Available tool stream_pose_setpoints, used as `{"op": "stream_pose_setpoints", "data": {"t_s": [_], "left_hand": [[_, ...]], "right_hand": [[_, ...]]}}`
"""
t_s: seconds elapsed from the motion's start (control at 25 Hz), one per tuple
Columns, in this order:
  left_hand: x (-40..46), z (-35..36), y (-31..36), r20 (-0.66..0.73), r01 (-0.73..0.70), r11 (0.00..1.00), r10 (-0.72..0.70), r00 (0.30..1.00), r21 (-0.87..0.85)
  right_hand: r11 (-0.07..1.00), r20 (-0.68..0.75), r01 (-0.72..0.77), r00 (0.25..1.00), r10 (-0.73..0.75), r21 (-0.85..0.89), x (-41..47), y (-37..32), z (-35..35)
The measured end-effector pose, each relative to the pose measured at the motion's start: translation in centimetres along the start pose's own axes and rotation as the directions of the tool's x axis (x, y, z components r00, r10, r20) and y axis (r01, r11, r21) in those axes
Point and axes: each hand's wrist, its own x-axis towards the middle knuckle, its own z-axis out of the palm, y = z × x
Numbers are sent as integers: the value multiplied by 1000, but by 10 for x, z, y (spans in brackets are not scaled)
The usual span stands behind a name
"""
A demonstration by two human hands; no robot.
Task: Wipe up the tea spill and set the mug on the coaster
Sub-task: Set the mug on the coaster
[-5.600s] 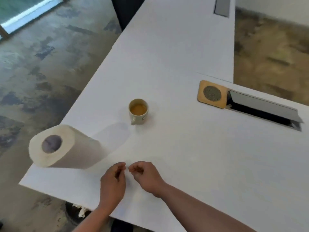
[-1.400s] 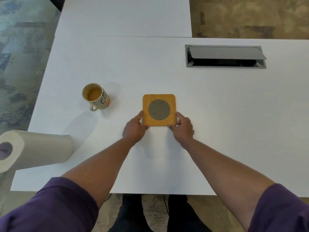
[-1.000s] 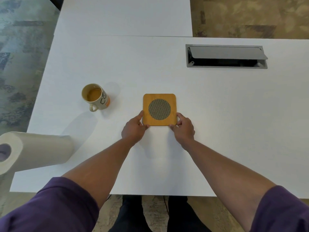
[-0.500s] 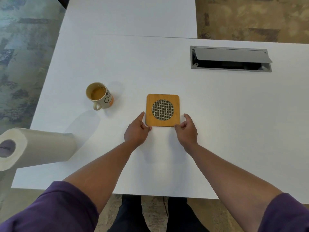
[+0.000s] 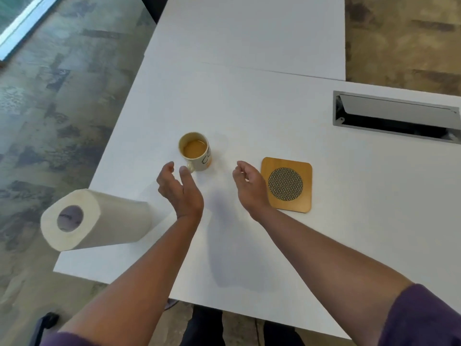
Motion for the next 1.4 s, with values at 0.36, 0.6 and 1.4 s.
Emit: {"op": "stream_pose_setpoints", "data": {"t_s": [0.36, 0.6, 1.4], "left_hand": [[83, 4, 10, 359, 336, 908, -235, 903, -250], [85, 4, 5, 447, 310, 903, -156, 881, -297], [-38, 75, 46, 675, 202, 949, 14, 737, -240]], "right_hand": [[976, 184, -106, 980, 70, 191, 28, -18, 74], [975, 163, -78, 986, 44, 208, 29, -17, 93], [970, -72, -7, 997, 26, 245, -5, -12, -54]]}}
